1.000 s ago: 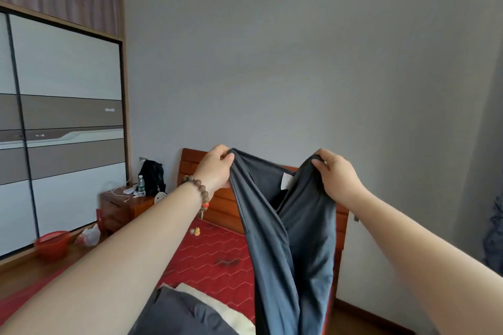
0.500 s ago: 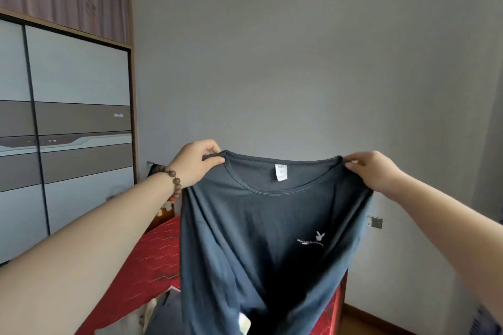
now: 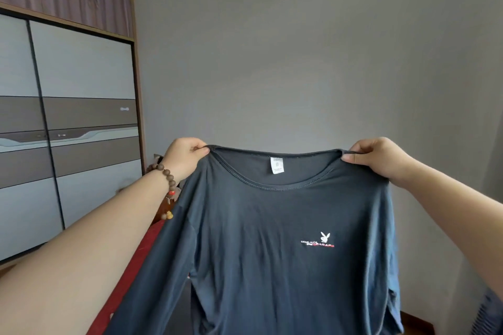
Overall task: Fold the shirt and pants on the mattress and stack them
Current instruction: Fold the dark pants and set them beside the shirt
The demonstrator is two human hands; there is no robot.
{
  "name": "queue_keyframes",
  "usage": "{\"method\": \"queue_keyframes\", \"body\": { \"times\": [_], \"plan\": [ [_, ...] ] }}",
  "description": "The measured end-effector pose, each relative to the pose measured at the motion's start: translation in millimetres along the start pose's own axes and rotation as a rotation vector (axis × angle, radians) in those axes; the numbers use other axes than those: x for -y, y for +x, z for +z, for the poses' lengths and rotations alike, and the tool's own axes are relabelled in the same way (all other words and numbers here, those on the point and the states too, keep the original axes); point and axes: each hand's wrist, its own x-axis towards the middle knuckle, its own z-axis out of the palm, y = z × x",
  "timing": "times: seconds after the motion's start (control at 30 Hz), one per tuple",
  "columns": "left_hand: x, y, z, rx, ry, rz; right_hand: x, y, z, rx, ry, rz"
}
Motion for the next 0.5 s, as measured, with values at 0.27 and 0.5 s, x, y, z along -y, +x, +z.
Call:
{"method": "queue_keyframes", "body": {
  "times": [0.27, 0.5],
  "plan": [
    [10, -20, 4, 0.04, -0.176, -0.144, -22, -6, -7, 0.272, 0.33, 0.102],
    [21, -27, 1, -0.043, 0.258, 0.12, -31, -13, -3, 0.103, 0.277, 0.015]
  ]
}}
